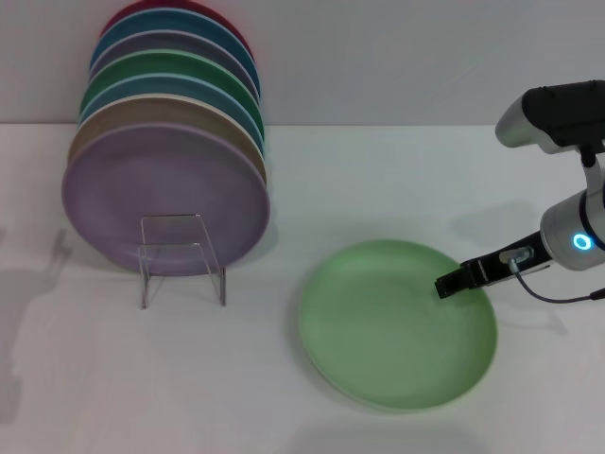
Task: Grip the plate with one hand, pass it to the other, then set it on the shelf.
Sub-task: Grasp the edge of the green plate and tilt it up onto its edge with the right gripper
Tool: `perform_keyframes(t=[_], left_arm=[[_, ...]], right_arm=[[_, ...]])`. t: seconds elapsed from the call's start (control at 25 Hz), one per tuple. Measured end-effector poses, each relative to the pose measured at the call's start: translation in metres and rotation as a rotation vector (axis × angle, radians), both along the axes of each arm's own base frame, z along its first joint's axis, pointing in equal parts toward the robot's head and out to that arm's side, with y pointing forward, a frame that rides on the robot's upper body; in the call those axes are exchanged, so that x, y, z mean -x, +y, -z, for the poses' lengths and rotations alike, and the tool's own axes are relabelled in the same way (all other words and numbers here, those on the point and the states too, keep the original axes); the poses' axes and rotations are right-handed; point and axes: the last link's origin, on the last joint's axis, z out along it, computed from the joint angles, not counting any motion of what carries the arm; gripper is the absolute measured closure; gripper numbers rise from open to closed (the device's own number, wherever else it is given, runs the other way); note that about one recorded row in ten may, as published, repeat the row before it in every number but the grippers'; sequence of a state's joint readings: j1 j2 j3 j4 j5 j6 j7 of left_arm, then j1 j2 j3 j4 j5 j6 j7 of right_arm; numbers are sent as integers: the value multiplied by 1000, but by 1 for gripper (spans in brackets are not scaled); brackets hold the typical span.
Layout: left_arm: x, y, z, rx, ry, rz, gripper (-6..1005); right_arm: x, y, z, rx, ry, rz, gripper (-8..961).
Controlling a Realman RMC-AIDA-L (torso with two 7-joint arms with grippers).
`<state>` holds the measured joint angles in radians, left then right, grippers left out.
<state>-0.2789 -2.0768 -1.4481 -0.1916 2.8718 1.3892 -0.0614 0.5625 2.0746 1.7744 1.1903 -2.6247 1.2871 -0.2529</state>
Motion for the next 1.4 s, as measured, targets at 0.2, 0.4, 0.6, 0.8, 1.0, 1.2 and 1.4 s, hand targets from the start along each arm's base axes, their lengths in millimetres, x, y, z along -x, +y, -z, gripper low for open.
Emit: perform_keyframes(t=[0.2, 0.4, 0.6, 0.8, 1.0, 1.2, 1.4], left_arm=[[0, 2, 1, 7, 2, -4, 240], [-1, 2, 2, 10, 11, -2, 243], [0, 2, 1, 9, 13, -3, 247], [1, 3, 1, 13, 17, -7, 251], [1, 3, 1, 11, 17, -8, 254], [0, 3, 0, 8, 17, -1, 258], [-12, -5, 2, 10, 12, 86, 262]], right_arm=[[-1, 1, 6, 30, -14, 9, 309], [0, 4, 9, 43, -33, 8, 487], [0, 4, 10, 53, -50, 5, 600], [1, 3, 13, 63, -68, 1, 726], [3, 2, 12, 71, -71, -7, 870], [7, 0, 11, 66, -71, -32, 889], [16, -3, 4, 52, -59, -62, 895]])
